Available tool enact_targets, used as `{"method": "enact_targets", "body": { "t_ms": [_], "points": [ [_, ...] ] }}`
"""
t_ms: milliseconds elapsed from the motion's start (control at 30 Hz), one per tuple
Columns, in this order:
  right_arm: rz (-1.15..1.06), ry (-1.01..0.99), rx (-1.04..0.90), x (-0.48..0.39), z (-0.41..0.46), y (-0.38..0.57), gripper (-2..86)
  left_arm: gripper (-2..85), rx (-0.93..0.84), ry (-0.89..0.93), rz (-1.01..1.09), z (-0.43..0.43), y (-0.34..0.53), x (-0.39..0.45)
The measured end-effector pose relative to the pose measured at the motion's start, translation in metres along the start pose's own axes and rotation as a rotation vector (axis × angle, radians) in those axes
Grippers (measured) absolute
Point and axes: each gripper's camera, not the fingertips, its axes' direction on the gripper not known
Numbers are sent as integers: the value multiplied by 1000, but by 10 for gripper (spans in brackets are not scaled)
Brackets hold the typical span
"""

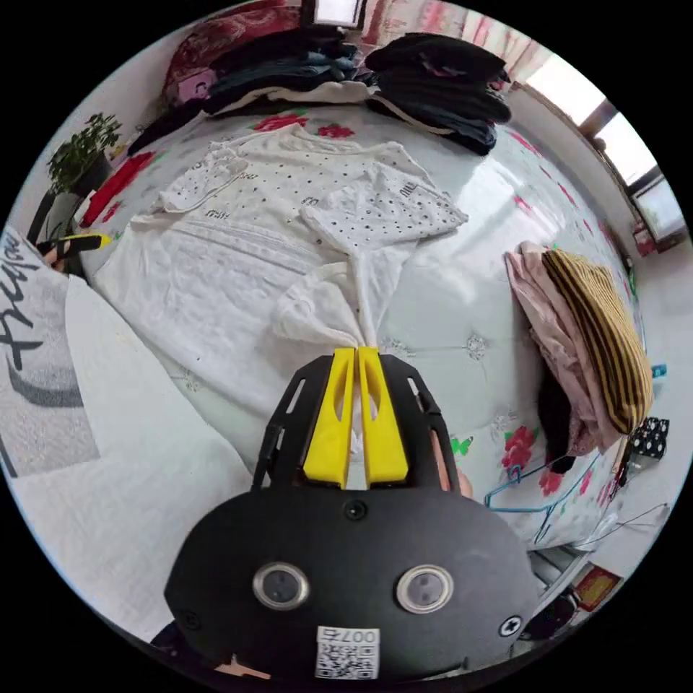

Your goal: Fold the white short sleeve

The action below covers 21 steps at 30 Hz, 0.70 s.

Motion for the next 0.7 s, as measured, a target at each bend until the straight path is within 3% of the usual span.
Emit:
{"method": "enact_targets", "body": {
  "t_ms": [67,167,367,433,567,700],
  "points": [
    [243,-122,0,64,-7,20,8,66,-6,18,-13,-3,10,-4],
    [417,-172,-12,113,-11,49,27,80,-30,62,-35,-4,24,-8],
    [339,-262,-39,120,-6,65,71,93,-77,79,-17,8,36,6],
    [311,-329,-103,116,10,63,68,90,-84,9,14,6,31,17],
    [201,-255,-157,110,6,58,25,15,-139,-72,199,1,17,42],
    [196,-345,-133,141,-15,68,7,-4,-192,55,184,-26,1,9]
  ]
}}
